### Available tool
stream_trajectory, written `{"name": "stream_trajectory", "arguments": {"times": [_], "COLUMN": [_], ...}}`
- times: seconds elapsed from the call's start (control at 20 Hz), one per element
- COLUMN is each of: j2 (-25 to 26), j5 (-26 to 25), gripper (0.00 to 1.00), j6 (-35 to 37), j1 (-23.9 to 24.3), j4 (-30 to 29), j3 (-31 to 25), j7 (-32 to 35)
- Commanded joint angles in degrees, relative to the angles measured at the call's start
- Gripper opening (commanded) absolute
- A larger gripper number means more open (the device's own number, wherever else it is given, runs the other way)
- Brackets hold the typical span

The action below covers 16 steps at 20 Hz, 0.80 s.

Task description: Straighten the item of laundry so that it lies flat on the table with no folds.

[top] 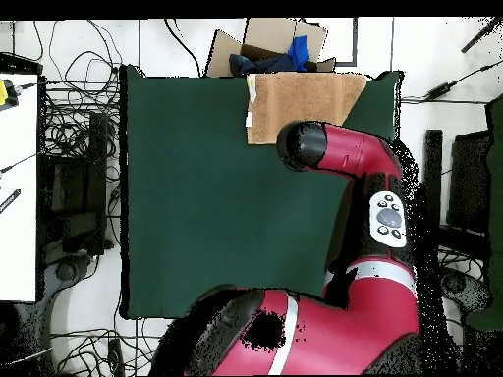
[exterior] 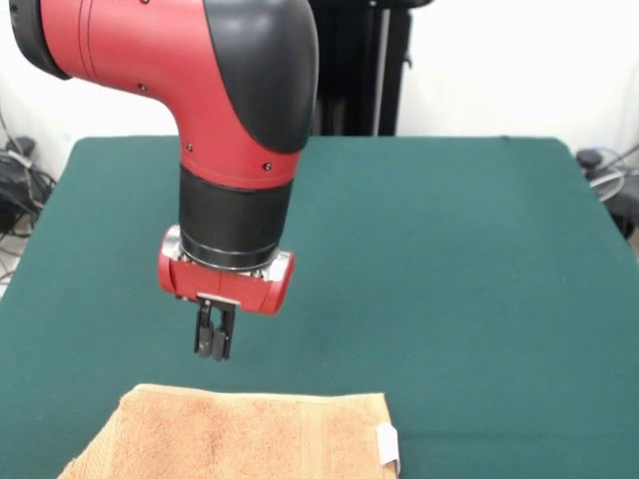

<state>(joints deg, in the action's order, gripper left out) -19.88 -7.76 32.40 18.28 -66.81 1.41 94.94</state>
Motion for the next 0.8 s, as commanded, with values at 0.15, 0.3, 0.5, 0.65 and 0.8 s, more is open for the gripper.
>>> {"name": "stream_trajectory", "arguments": {"times": [0.15,0.3,0.5,0.65,0.8], "j2": [1.81,2.17,2.36,2.34,2.85], "j5": [-0.47,-0.59,-0.29,-0.03,-0.35], "gripper": [0.0,0.0,0.0,0.0,0.0], "j6": [4.01,2.43,0.44,-0.99,-1.46], "j1": [-1.22,-1.06,-0.75,-0.77,-0.96], "j4": [-0.21,-0.63,-1.35,-1.85,-1.63], "j3": [-1.02,-1.06,-1.34,-1.23,-0.63], "j7": [5.42,5.87,6.9,8.04,8.48]}}
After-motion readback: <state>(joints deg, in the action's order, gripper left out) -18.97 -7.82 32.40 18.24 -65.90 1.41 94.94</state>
